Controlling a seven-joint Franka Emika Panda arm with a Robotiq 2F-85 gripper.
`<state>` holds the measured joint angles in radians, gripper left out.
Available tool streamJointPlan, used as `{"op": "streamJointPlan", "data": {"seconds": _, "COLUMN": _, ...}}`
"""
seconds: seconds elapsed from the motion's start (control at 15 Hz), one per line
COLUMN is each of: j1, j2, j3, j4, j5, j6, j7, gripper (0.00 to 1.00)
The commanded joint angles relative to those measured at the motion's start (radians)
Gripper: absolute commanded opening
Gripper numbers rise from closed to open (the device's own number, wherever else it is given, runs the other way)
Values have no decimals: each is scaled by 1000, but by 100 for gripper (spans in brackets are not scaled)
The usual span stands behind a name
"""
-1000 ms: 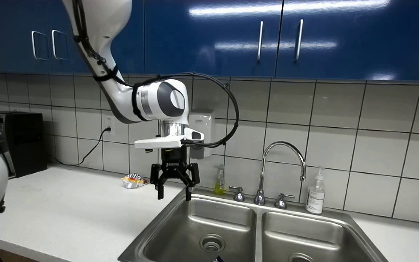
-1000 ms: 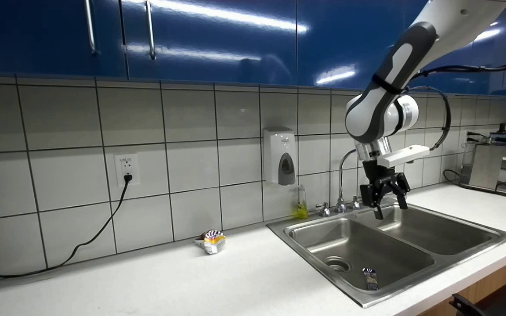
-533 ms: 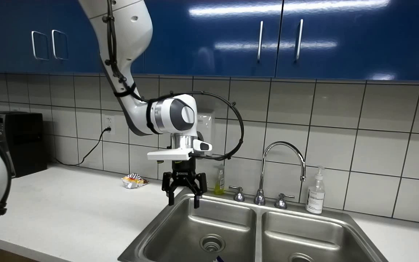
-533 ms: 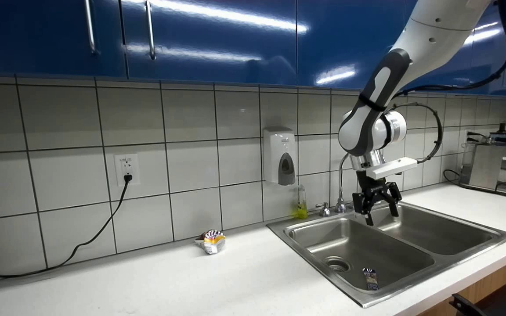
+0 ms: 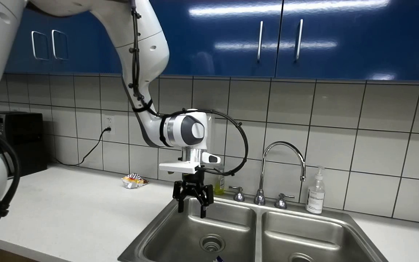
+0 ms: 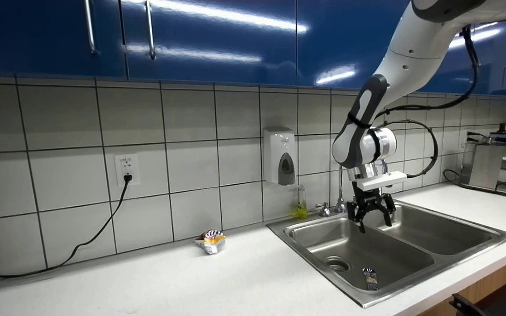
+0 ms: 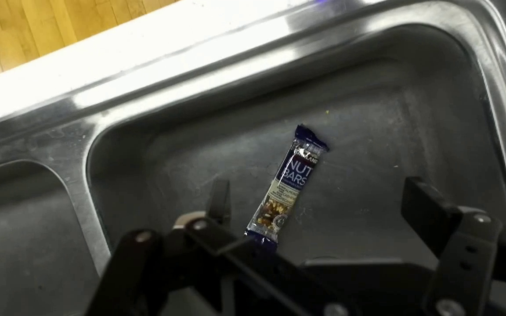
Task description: Pick the granola bar up from the sink and place it on the counter top to the left of the sink
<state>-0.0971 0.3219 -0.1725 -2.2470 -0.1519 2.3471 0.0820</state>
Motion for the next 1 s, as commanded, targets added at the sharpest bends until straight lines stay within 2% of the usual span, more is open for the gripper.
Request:
{"op": "streamJointPlan", "data": {"seconds": 0.0, "j1": -17, "j2": 88, "j3": 1, "j4": 81, "j5": 35, "j6": 19, "j7": 24, "gripper": 100}}
{"op": "streamJointPlan", "data": {"seconds": 0.93, "j1": -20, "j2": 391, "j3": -16, "j4": 275, "j5": 42, "j6": 67, "j7": 31, "gripper": 100}}
